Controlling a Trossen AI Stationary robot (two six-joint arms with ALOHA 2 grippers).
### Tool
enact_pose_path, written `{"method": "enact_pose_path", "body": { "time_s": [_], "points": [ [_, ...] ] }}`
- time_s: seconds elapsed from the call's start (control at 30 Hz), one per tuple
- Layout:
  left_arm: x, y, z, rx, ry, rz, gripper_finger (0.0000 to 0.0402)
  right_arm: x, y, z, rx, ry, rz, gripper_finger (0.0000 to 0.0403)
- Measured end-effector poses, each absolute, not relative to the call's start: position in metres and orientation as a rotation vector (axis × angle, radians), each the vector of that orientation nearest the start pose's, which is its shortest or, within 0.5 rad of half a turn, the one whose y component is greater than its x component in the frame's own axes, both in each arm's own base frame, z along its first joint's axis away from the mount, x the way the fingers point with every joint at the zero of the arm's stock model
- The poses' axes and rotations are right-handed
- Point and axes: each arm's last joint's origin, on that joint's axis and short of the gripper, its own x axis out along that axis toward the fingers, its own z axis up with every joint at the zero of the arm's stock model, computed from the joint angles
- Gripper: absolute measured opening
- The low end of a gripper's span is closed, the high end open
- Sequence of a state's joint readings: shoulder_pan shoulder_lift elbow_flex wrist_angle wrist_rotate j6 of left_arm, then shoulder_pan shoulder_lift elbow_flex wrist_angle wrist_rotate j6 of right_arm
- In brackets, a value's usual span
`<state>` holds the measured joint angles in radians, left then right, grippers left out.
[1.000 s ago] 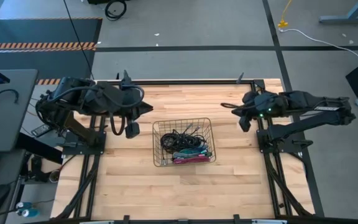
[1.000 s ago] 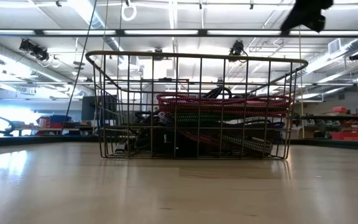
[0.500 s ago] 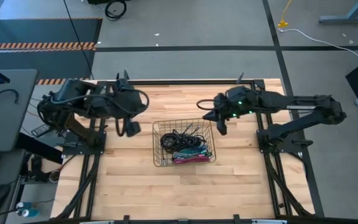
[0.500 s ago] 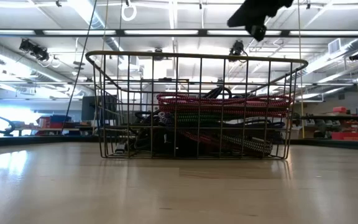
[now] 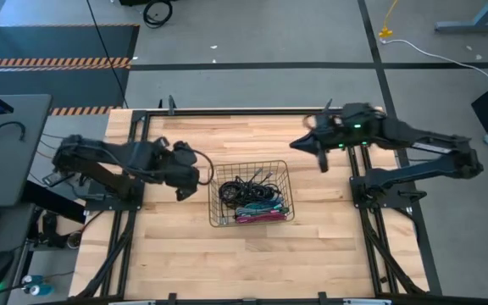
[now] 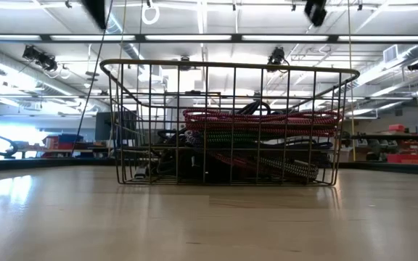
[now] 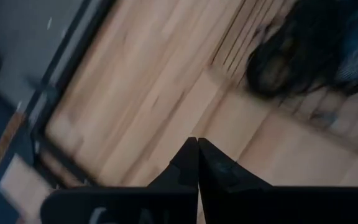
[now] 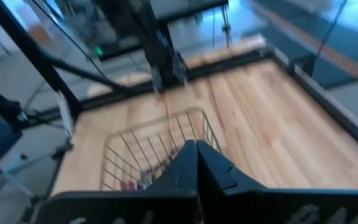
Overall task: Pick and place USB-C Cables
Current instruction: Adjust the wire basket
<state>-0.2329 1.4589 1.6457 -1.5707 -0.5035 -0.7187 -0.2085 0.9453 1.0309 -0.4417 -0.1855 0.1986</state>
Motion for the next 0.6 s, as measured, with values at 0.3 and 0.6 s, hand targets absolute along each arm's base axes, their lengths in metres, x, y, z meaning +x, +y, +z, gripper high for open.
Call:
{"method": "enact_pose_path", "body": {
  "time_s": [0.3,0.6],
  "points": [
    [0.222,-0.031,0.292,-0.222,1.354,0.827,0.0000,0.125,-0.020,0.408,0.187,0.022,-0.002,0.0000],
    [0.238,-0.019,0.245,-0.305,1.278,0.750,0.0000,0.082,-0.009,0.429,0.129,-0.201,0.082,0.0000]
  ]
}}
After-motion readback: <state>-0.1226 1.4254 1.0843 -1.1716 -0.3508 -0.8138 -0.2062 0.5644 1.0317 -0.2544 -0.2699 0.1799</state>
